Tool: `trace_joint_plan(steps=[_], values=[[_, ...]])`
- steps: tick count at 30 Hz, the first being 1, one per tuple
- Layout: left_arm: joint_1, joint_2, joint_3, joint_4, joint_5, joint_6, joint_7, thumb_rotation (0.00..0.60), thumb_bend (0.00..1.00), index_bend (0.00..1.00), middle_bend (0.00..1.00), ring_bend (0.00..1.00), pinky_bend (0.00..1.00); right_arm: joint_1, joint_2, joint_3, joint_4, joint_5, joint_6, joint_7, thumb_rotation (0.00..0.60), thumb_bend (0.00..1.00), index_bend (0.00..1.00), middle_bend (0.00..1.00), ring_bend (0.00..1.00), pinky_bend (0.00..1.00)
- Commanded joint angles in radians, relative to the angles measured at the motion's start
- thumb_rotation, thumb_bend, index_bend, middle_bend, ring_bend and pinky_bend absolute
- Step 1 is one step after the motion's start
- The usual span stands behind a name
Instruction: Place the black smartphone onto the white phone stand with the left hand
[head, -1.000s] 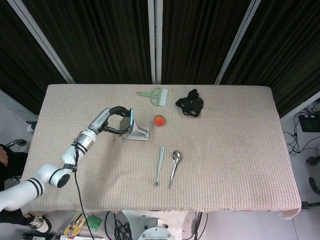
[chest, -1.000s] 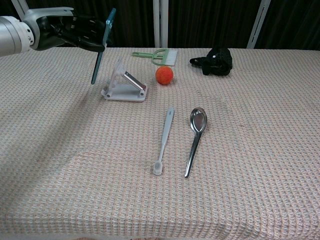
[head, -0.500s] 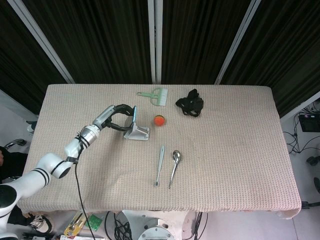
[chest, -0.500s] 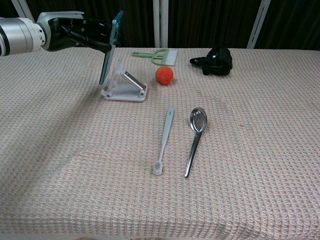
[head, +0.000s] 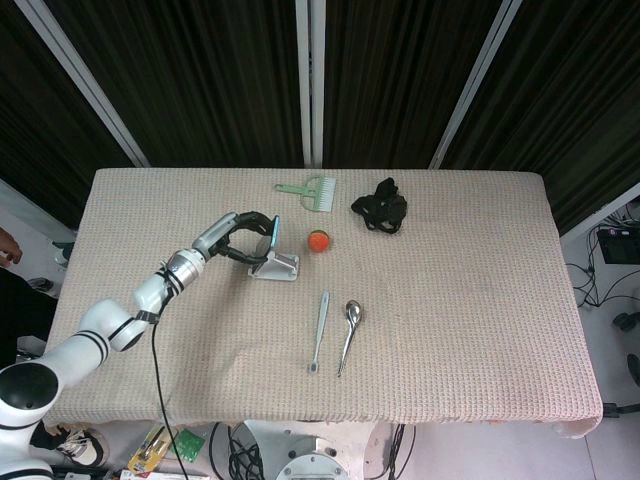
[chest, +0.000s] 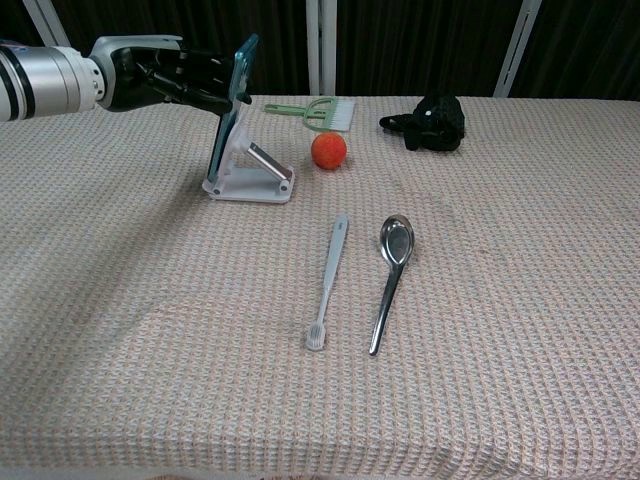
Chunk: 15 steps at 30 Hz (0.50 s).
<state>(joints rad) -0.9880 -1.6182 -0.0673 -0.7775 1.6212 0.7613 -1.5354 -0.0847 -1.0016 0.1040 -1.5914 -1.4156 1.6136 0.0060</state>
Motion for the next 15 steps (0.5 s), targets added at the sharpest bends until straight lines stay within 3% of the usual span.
trace_joint_plan(steps=[1,15], values=[[-0.002,-0.014,0.012,0.019,-0.008,-0.001,-0.005,0.600,0.36,0.60,0.71,0.30,0.21,0.000,0.001,-0.001,0.000,-0.001,0.000,0.000,0.600,0.23,0.00,0.00,0.00,0.00],[-0.005,-0.044,0.046,0.069,-0.032,-0.002,-0.016,0.600,0.37,0.60,0.71,0.30,0.21,-0.004,0.006,0.000,0.000,0.007,-0.004,0.000,0.600,0.23,0.00,0.00,0.00,0.00]])
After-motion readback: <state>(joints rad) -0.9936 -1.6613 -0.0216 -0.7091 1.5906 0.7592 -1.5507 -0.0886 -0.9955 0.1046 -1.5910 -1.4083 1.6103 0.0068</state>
